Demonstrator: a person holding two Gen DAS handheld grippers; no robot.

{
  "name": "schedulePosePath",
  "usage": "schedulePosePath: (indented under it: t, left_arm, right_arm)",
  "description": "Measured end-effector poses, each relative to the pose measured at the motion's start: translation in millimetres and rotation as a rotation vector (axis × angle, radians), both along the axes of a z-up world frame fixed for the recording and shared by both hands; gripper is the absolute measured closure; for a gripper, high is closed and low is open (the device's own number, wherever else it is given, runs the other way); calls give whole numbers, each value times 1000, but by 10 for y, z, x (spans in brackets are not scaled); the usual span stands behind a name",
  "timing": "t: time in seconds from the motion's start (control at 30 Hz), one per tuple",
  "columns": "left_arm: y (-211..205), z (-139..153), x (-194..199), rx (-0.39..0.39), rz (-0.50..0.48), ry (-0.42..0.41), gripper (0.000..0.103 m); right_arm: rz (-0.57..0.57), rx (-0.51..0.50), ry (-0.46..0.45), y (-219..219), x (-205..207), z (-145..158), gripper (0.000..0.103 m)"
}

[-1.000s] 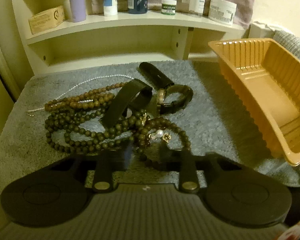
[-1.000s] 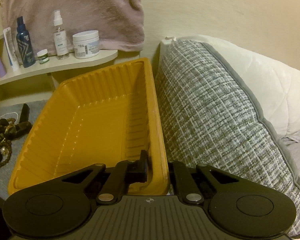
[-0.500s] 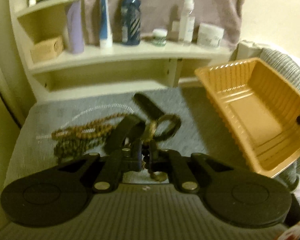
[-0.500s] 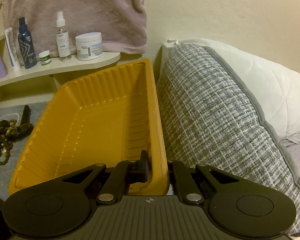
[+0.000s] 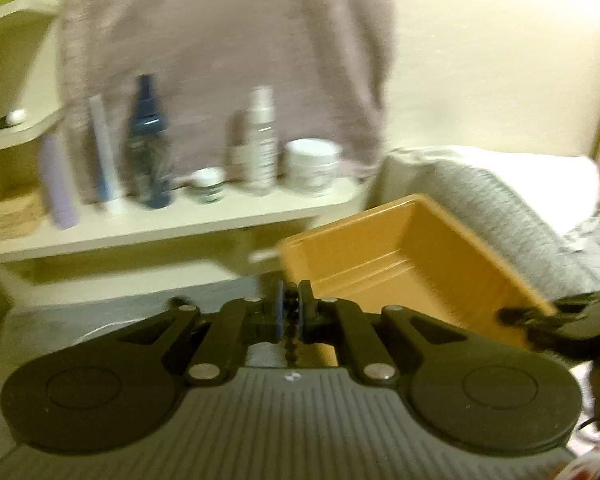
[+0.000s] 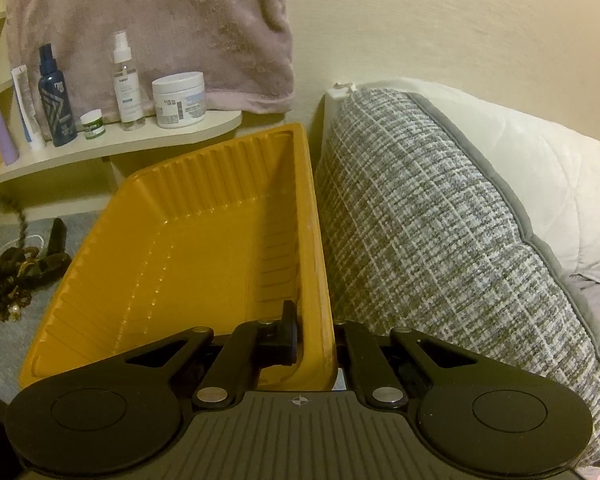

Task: Organize jewelry
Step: 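Carry the bracelet into the orange tray and open the left tool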

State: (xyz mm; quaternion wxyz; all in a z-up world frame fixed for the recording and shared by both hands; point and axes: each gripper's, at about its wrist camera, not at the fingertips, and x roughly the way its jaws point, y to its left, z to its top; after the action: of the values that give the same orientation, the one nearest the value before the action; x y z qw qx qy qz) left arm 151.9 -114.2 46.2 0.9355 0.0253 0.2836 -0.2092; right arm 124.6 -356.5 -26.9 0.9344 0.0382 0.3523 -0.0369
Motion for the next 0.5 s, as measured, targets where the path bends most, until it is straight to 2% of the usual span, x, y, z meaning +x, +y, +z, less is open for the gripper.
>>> schedulePosePath:
  t: [0.23,0.4,0.43,0.5]
  left_arm:
    - [-492,-101,-27,2,-129,39,97]
    - [-656,-236,-54,-5,-151,80,97]
    - [-672,-249,-62,-7,-151,83,95]
    - [-668,-259,-74,-25,-150,96,75]
  right_arm:
    - [-6,17,-1,6,-28,-1,99]
    - [-8,23,-1,17,-33,1,99]
    - [-9,24,-1,21,-33,3,99]
    - [-8,26,-2,25,-34,9,99]
